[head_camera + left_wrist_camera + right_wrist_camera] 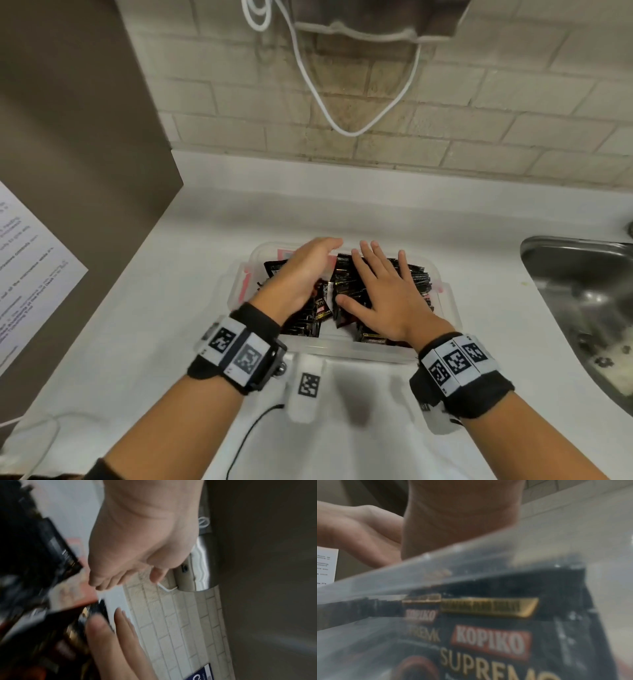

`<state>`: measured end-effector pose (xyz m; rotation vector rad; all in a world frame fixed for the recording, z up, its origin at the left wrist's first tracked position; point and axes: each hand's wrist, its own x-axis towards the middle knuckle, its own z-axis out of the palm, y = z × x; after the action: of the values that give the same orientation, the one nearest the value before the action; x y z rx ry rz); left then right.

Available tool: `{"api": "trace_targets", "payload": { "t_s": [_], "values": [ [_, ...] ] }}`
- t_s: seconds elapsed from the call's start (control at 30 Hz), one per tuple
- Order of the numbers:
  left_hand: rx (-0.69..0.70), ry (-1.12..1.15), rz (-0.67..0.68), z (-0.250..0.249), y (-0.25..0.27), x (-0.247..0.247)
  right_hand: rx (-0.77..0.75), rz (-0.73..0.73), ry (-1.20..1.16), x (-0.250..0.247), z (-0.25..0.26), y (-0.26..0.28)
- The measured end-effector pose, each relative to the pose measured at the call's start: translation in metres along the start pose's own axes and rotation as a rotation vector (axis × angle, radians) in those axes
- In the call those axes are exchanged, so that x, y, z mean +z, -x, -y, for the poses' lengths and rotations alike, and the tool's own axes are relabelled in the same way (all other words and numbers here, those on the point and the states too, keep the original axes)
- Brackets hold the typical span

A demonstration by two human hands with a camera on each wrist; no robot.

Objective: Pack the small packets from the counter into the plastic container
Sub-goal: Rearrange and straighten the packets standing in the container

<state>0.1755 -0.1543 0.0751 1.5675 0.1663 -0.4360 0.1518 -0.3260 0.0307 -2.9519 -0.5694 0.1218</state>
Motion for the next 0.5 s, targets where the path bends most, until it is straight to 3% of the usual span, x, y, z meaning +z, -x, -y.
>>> {"api": "trace_targets", "payload": {
  "t_s": [0.13,0.23,0.33,0.5],
  "values": [
    [0.255,-0.839,0.029,-0.02,-0.003,-0.049,-0.067,-0.105,-0.006,-0.011,0.015,-0.006],
    [0.291,-1.294,0.118,-0.023,-0.011,-0.077,-0.057,-0.141,-0.045,-0.015,0.032,-0.013],
    [0.229,-1.462,0.252,-0.018,-0.015,-0.092,-0.078,-0.094,-0.075,-0.013,0.047,-0.019],
    [0.26,-1.5,0.277,-0.003,-0.021,-0.102,-0.083,-0.006,-0.071,-0.009,0.062,-0.03]
  ]
}}
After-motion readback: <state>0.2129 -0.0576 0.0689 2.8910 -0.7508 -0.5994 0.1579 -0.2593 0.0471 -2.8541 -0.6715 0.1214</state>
